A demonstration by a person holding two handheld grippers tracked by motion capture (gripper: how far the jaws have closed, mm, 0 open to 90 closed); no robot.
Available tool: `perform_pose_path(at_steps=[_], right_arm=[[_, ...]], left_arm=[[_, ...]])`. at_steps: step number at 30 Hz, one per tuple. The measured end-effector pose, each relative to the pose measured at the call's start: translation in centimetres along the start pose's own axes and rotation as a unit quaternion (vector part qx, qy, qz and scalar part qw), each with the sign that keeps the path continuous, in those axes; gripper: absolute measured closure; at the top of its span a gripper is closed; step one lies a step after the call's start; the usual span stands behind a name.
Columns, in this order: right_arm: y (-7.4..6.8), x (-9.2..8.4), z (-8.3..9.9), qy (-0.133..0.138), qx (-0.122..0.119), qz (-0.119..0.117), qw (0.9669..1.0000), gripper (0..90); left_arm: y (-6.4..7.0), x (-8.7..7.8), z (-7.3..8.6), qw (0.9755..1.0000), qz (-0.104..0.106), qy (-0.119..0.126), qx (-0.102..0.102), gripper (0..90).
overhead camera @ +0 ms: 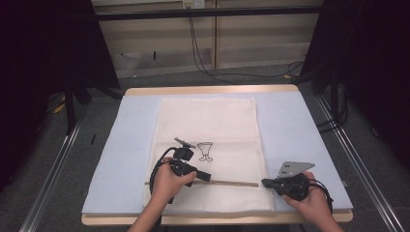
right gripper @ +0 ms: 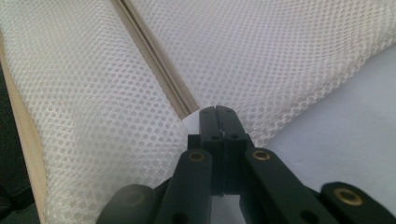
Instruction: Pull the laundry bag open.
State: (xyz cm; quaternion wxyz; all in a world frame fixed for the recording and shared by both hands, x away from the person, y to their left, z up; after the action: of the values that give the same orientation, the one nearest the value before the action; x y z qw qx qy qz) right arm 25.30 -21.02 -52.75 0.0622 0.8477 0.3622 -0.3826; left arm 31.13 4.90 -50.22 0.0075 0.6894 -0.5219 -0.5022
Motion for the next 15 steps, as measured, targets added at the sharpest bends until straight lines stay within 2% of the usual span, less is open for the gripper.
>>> perform_pose_path(at_steps=[1,3,4,5,6,7,10,12,13,15], right_arm=[[0.01,0.00,0.00,0.000,0.000,0.000,1.0000,90.0],[0.00,0.01,-0.01,0.000,0.001,0.000,1.0000,90.0],[0.01,0.01,-0.02,0.000,0.002,0.000,1.0000,90.0],[0.01,0.01,-0.02,0.000,0.002,0.000,1.0000,90.0],[0.01,0.02,-0.03,0.001,0.000,-0.001,1.0000,90.0],[0.00,0.02,-0.03,0.001,0.000,0.000,1.0000,90.0],[-0.02,0.01,-0.01,0.000,0.002,0.001,1.0000,90.0],[-0.01,0.03,-0.03,0.001,0.000,0.000,1.0000,90.0],[-0.01,0.03,-0.03,0.000,0.000,0.000,1.0000,90.0],[0.00,0.02,-0.04,0.001,-0.004,0.003,1.0000,90.0]], left_arm=[[0.09,-0.06,0.00,1.0000,0.005,0.004,-0.006,87.8],[-0.08,-0.30,0.10,0.9999,0.000,0.007,-0.008,87.8],[-0.06,-0.38,0.12,0.9998,0.000,0.011,-0.016,87.8],[-0.31,-0.56,0.26,1.0000,-0.001,0.004,-0.005,87.8],[-0.11,-0.49,0.16,0.9997,0.005,0.016,-0.019,87.7],[-0.37,-0.65,0.37,1.0000,0.001,0.006,-0.004,87.7],[-0.38,-0.61,0.41,1.0000,-0.004,0.004,-0.006,87.7],[-0.30,-0.66,0.41,0.9999,0.002,0.007,-0.014,87.8],[-0.19,-0.59,0.26,0.9995,0.003,0.019,-0.025,87.7],[-0.49,-0.87,0.47,0.9998,0.001,0.010,-0.015,87.7]])
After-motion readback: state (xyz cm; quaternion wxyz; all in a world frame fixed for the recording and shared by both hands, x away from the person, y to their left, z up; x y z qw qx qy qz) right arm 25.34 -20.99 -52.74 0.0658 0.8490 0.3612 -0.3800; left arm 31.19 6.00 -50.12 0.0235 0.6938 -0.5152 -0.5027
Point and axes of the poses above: each handheld gripper's, and its own axes: x roughly forward along the jaws, z roughly out of its underside, y roughly to its right, the point moved 7 cm from there along x, roughly forward along the jaws, and after that the axes turned 12 degrees about x, right-handed, at the moved point
